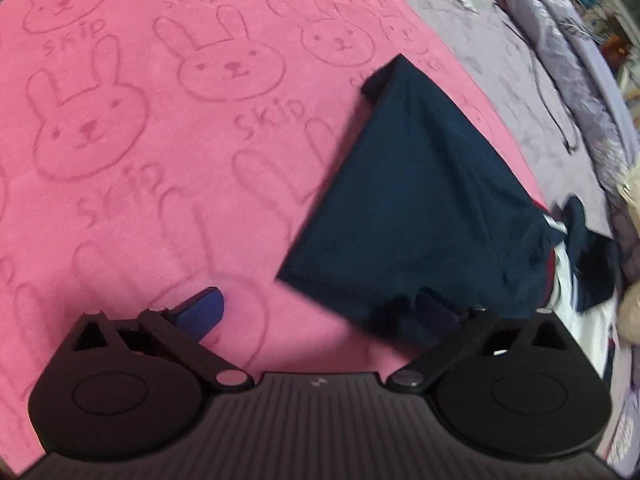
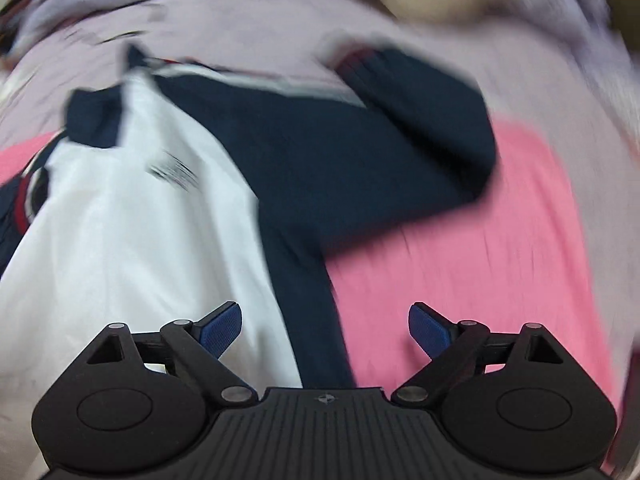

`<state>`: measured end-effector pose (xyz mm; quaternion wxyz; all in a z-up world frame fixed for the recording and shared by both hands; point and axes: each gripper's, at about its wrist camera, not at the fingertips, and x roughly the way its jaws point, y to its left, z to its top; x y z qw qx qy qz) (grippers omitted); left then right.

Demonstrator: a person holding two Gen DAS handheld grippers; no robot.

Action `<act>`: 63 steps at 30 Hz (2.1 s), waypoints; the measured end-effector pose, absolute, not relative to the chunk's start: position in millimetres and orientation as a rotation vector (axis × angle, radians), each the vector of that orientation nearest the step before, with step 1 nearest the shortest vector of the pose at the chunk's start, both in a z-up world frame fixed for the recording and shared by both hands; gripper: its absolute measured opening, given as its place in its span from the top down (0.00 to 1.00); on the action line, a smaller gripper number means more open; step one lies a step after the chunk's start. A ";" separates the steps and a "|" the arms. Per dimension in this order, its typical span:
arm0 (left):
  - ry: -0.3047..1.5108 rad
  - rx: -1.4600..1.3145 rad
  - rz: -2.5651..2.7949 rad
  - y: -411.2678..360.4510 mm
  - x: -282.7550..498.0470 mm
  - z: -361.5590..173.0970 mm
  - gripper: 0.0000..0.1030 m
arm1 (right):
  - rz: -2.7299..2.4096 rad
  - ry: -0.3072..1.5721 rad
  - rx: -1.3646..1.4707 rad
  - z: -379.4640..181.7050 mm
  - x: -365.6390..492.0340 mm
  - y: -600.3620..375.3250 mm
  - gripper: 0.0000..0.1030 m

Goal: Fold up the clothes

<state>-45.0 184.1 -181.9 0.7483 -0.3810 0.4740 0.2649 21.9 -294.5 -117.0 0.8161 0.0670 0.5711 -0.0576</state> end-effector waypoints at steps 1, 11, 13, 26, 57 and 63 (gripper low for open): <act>1.024 -0.819 0.613 184.4 -39.8 -182.2 0.01 | -0.132 1.244 0.214 -124.3 15.6 -302.2 0.11; 0.925 -0.651 0.761 239.6 13.2 -156.0 0.83 | -0.064 1.358 0.185 -127.0 -25.2 -282.1 0.87; 0.919 -0.619 0.806 271.8 33.4 -147.9 0.85 | -0.067 1.371 0.125 -123.5 -35.3 -280.0 0.87; 1.167 -0.433 0.147 164.6 -17.8 -107.4 0.40 | 0.084 1.481 -0.135 -106.1 -69.7 -246.9 0.57; 1.066 -0.615 0.503 250.6 -22.4 -149.2 0.01 | 0.894 0.918 -0.561 -102.7 8.2 49.2 0.22; 1.015 -0.590 0.400 260.6 -10.3 -131.9 0.36 | 0.985 0.676 -0.749 -127.6 -47.6 96.6 0.22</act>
